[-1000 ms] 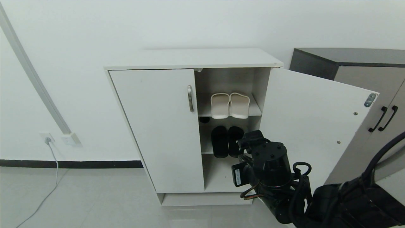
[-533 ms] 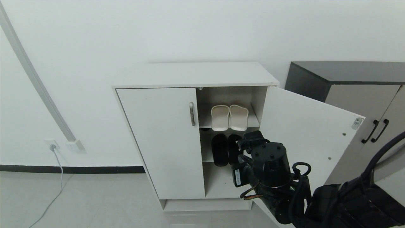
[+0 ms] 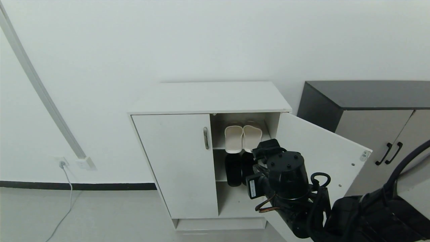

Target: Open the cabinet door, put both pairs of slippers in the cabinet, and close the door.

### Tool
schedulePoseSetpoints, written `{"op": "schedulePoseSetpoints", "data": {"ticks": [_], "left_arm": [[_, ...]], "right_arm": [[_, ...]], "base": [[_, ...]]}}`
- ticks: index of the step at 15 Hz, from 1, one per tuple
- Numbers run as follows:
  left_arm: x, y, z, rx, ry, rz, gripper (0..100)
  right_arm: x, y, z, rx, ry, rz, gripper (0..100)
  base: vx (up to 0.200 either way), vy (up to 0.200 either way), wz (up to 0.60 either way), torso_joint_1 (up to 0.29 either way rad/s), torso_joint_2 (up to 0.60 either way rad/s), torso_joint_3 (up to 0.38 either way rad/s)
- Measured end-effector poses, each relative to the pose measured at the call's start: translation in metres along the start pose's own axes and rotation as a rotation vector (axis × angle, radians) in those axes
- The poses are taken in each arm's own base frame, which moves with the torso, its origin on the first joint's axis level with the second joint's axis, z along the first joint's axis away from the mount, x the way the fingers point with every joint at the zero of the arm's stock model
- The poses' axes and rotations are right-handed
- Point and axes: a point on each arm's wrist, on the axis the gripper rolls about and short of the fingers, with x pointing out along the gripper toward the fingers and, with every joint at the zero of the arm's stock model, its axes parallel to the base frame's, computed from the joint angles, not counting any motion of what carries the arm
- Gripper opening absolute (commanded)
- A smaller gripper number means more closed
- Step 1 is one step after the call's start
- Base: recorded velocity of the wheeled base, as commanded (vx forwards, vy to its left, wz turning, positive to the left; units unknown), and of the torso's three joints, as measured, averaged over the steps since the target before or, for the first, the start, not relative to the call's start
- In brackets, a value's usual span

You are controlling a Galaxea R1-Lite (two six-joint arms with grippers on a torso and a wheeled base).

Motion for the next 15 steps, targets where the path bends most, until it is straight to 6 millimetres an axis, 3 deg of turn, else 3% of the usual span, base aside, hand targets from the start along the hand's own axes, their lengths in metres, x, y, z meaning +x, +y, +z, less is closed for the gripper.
{"op": "schedulePoseSetpoints", "data": {"ticks": [15], "left_arm": [[0.0000, 0.0000, 0.0000, 0.001, 0.000, 0.000, 0]], "right_arm": [[-0.0010, -0.0018, 0.0004, 0.010, -0.019, 0.000, 0]], "base": [[0.000, 0.000, 0.00, 0.228, -0.52, -0.293]]}}
